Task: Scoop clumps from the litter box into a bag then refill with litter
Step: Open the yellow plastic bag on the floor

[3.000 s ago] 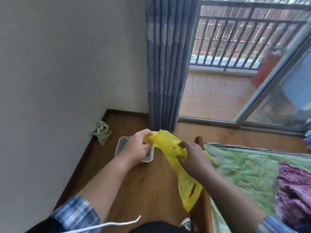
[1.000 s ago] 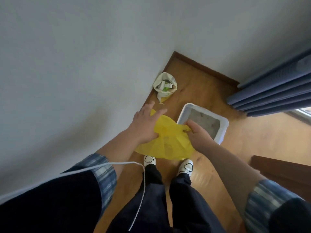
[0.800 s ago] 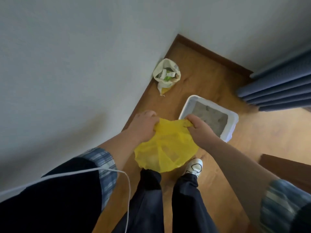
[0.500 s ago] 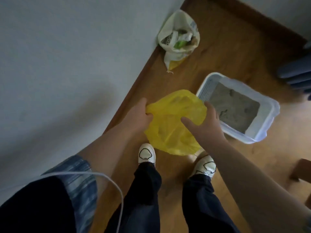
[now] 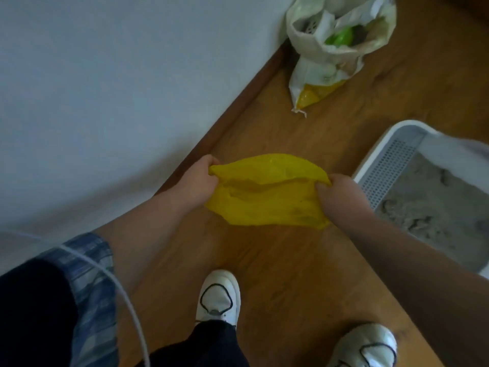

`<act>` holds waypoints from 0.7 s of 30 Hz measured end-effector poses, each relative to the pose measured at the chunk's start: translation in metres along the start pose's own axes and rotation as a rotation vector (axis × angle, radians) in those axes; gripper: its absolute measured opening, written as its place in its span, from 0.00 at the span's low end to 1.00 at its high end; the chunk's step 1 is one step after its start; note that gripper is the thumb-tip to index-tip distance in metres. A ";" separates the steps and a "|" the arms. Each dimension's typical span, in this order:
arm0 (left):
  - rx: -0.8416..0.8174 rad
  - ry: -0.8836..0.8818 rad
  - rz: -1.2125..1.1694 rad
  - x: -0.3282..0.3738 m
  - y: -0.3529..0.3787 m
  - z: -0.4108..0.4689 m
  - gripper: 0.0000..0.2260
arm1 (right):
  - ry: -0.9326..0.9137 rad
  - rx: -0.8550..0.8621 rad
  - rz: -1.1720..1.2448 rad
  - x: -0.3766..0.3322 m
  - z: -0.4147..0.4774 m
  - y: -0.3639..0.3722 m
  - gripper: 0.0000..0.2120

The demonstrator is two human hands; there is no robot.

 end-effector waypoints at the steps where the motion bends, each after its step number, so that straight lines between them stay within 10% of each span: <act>1: 0.021 -0.001 0.019 -0.007 0.002 0.010 0.09 | -0.011 0.007 -0.065 0.001 0.012 0.000 0.15; 8: -0.103 -0.126 0.210 -0.018 0.027 0.042 0.32 | -0.113 -0.207 -0.367 -0.020 0.046 0.013 0.18; 11: -0.139 -0.045 0.361 -0.003 0.027 0.032 0.43 | -0.069 -0.264 -0.302 -0.020 0.043 0.006 0.35; 14: 0.041 0.217 0.674 0.017 0.023 0.008 0.38 | -0.131 -0.071 -0.259 -0.019 0.040 -0.011 0.39; 18: 0.149 0.764 0.664 0.024 0.041 -0.018 0.18 | -0.660 0.501 -0.097 -0.031 0.015 -0.040 0.12; 21: 0.021 0.881 0.737 0.007 0.063 -0.011 0.17 | -0.991 0.478 -0.276 -0.030 0.009 -0.015 0.09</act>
Point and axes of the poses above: each hand's wrist, its own z-axis towards the middle knuckle, its own y-axis out of the palm, x = y × z, the point moved 3 cm from there along z, towards the middle knuckle, and after that the axes turned 14 degrees about -z, right-handed, at the moved point
